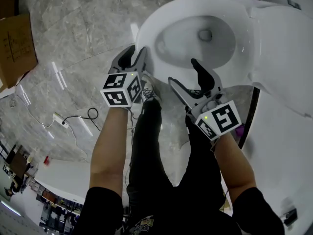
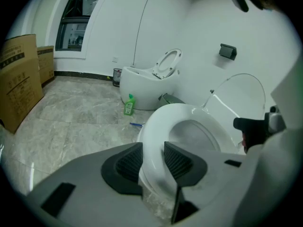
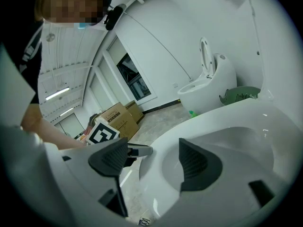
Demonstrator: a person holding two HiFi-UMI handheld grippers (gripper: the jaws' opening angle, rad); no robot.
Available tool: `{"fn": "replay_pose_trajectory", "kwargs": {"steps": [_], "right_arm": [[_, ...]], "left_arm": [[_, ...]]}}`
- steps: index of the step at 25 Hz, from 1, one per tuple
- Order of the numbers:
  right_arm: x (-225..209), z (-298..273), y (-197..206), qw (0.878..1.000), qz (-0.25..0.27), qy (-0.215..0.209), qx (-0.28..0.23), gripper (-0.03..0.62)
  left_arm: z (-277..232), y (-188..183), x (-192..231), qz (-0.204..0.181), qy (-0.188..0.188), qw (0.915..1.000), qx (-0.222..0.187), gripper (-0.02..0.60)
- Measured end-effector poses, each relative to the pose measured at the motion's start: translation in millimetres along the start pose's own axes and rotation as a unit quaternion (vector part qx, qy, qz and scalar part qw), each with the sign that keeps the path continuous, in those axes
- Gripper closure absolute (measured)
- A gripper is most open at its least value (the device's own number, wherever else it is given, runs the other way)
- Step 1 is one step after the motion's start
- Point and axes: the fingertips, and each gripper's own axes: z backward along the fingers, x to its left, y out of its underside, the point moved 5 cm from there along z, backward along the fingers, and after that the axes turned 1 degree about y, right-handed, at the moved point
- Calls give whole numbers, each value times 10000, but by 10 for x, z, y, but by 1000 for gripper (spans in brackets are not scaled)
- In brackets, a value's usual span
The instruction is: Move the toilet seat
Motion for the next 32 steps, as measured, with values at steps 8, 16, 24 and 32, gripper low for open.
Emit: {"fn": "replay_pose_trajectory", "kwargs": {"steps": [8, 16, 24, 32], "right_arm": [[-47, 23, 35, 10000, -42, -10, -32, 247], [-107, 45, 121, 9999, -128, 5, 12, 249], [-94, -4, 138, 9999, -144, -76, 37, 247], [19, -108, 87, 9996, -107, -225, 92, 247]], "left_arm": [[-86, 20, -87, -10, 153, 9995, -261, 342], [-210, 49, -45, 90, -74, 9998, -190, 336], [-189, 30, -36, 270, 31, 9996, -114, 351], [-14, -125, -85, 449, 171, 9984, -292, 376]]}}
